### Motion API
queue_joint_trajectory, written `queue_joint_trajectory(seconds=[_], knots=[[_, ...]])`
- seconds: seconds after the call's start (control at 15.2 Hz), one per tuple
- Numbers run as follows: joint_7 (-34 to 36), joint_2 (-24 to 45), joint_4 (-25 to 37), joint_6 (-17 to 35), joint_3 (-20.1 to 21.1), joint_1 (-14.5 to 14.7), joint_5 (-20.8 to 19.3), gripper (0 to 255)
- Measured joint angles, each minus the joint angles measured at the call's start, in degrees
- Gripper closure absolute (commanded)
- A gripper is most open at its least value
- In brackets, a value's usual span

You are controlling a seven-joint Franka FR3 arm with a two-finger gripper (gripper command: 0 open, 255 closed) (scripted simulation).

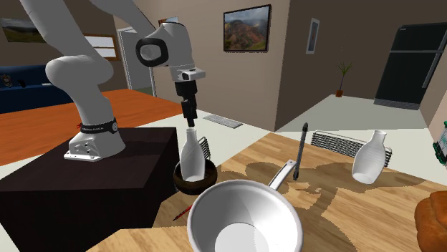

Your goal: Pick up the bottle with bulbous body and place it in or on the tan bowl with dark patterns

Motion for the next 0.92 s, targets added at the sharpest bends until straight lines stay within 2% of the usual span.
queue_joint_trajectory(seconds=[0.2,0.53,0.92], knots=[[0.0,0.0,0.0,0.0,0.0,0.0,0.0,0],[0.3,-7.7,1.6,-9.1,0.4,-0.6,-0.6,0],[0.5,-8.3,1.7,-10.1,0.6,-0.6,-0.7,0]])
